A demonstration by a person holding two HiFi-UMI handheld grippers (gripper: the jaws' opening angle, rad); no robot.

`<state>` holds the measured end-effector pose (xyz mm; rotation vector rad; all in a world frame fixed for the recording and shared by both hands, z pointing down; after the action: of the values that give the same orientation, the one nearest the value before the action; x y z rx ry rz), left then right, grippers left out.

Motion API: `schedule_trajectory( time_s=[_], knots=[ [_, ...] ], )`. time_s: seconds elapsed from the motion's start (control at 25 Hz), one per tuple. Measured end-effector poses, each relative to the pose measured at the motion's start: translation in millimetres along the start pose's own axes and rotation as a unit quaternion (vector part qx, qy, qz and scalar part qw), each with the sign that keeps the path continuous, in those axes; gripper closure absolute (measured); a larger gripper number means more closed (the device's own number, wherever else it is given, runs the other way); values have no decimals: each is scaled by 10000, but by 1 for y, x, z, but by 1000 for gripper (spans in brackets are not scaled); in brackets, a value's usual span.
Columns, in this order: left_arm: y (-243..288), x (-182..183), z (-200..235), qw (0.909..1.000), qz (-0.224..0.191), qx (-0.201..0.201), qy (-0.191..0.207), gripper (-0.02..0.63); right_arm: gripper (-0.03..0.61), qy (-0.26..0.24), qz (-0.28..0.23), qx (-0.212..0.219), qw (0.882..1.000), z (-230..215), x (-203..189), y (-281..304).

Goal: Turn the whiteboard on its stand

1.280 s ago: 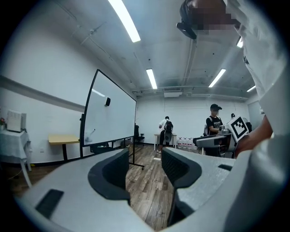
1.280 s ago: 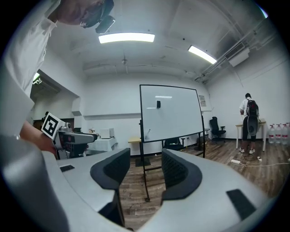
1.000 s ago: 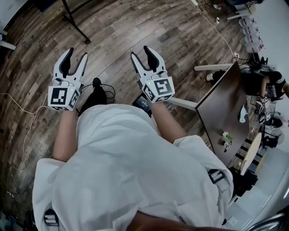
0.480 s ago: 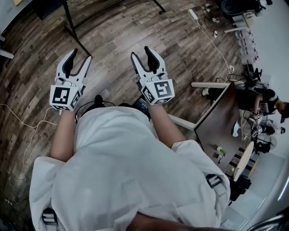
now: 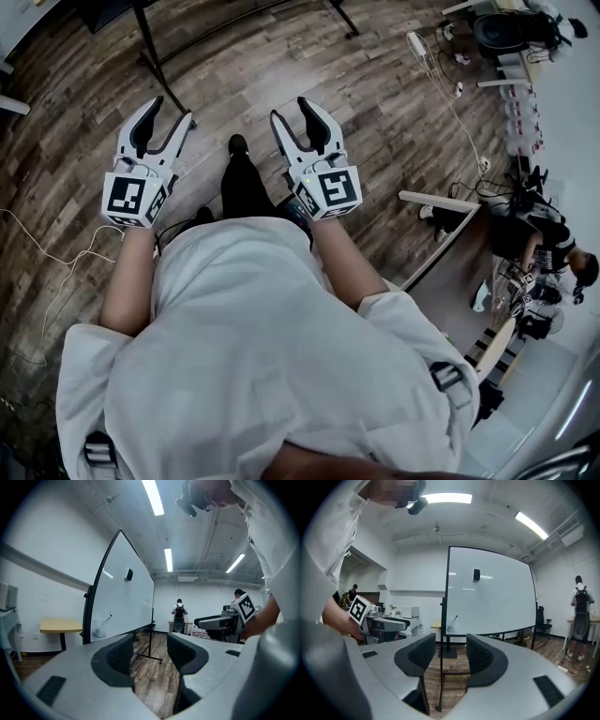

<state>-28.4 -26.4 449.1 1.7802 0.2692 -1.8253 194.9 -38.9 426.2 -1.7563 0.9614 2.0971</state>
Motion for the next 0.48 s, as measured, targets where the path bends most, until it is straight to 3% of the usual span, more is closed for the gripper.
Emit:
schedule_trajectory(
  time_s=[0.28, 0.48],
  knots=[
    [94, 16, 55, 9978, 37, 477, -453, 405, 376, 21, -68, 673, 9977, -72, 11, 105],
    [139, 66, 93, 9945, -206, 925, -442, 405, 374, -37, -334, 1138, 9929, -123, 47, 166]
  ],
)
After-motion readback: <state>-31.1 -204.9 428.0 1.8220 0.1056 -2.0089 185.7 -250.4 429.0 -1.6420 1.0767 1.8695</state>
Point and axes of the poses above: the fingertips, and each gripper's own axes: y forward along the fingers, z to its left, x out of its top, the point moved 4 cm from there along -y, backward along the fingers, and after that the axes turned 11 degrees about z, right-handed, at the moved point
